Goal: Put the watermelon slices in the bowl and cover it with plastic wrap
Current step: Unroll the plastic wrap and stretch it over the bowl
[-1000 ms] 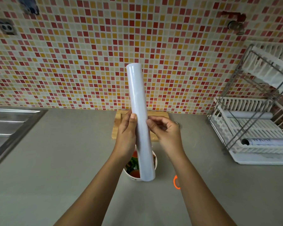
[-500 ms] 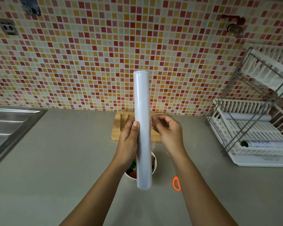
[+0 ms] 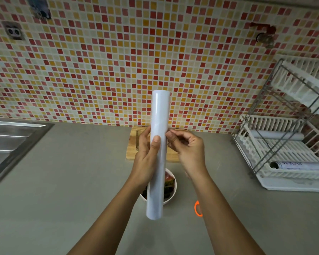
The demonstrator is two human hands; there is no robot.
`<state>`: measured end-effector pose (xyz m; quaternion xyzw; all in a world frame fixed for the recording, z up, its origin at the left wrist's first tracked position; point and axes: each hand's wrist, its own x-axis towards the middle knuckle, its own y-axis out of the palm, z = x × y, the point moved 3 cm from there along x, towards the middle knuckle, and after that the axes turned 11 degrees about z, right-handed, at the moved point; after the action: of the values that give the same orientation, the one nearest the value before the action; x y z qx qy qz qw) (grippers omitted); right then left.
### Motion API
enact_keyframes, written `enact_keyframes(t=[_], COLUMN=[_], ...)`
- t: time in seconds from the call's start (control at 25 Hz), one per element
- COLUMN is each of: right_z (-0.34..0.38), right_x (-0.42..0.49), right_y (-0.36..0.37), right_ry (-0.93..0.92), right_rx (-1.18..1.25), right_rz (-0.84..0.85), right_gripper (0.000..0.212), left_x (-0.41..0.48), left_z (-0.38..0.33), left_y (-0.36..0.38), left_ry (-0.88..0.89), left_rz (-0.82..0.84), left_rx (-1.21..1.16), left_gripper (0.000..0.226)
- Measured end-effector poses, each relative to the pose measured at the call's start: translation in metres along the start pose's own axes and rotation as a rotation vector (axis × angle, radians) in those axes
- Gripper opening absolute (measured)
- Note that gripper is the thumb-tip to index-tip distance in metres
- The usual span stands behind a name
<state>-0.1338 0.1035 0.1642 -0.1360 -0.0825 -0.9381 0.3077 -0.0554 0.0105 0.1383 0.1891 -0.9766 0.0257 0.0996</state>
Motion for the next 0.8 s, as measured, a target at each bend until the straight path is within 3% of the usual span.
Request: enact_keyframes(t=[0.12, 0.28, 0.32, 0.44, 0.52, 0.68, 0.8], right_z=[0.001, -0.004, -0.002, 0.013, 0.021, 0.020, 0.030], right_x=[-0.002, -0.007, -0.008, -0.004, 0.000, 0.004, 0.007], right_y=[0.003, 0.008, 0.009, 0.005, 0.001, -0.001, 0.002], right_ry=[0.006, 0.082, 0.071, -0.027, -0.063, 0.048, -0.036], right_rx=[-0.085, 0.100, 0.140, 0.047, -0.001, 0.174, 0.039], right_rz=[-0.007, -0.098, -0.079, -0.043, -0.059, -0.076, -0.071], right_gripper=[0.006, 0.007, 0.003, 0.019, 0.011, 0.009, 0.014], left_x=[0.000, -0.002, -0.003, -0.007, -0.009, -0.011, -0.014], left_z=[-0.004, -0.006, -0.006, -0.007, -0.008, -0.010, -0.010], left_y=[-0.001, 0.006, 0.007, 0.008, 0.008, 0.009, 0.009], left_ry=[0.038, 0.037, 0.038, 0.045, 0.046, 0.047, 0.058], left_rz=[-0.036, -0.053, -0.053, -0.045, -0.036, -0.030, -0.029], left_rx=[0.033, 0.042, 0.049, 0.066, 0.077, 0.140, 0.155], left_gripper=[0.035, 0.037, 0.035, 0.028, 0.027, 0.029, 0.029])
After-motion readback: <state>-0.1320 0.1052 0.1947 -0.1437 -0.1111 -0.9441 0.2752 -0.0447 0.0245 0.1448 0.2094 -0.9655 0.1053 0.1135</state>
